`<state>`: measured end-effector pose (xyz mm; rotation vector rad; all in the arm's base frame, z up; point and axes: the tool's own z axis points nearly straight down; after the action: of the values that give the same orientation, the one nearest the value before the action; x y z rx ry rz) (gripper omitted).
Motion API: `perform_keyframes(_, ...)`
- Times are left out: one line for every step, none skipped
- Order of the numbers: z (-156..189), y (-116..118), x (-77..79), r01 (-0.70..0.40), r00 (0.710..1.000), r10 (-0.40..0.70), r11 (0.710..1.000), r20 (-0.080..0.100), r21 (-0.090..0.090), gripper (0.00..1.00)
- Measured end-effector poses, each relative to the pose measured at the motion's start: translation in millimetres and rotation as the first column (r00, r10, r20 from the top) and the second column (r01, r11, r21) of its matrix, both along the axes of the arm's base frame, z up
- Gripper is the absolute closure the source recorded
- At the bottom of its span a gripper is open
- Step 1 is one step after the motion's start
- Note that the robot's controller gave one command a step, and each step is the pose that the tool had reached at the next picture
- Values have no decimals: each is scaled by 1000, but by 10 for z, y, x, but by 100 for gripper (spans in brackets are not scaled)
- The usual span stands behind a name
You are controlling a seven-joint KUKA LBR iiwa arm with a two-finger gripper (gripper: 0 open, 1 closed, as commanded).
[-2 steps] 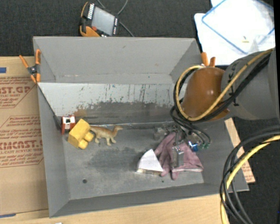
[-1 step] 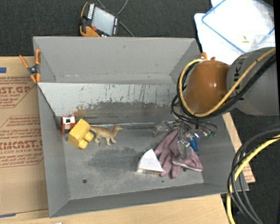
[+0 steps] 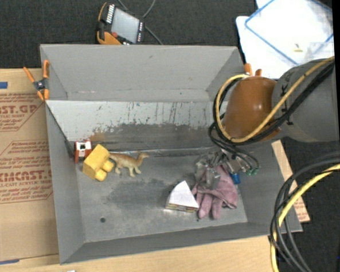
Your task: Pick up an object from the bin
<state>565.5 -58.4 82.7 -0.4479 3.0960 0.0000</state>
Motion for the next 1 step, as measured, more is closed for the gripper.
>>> perform_keyframes(0, 0, 0, 0, 1000, 0, 1000, 0, 0, 100)
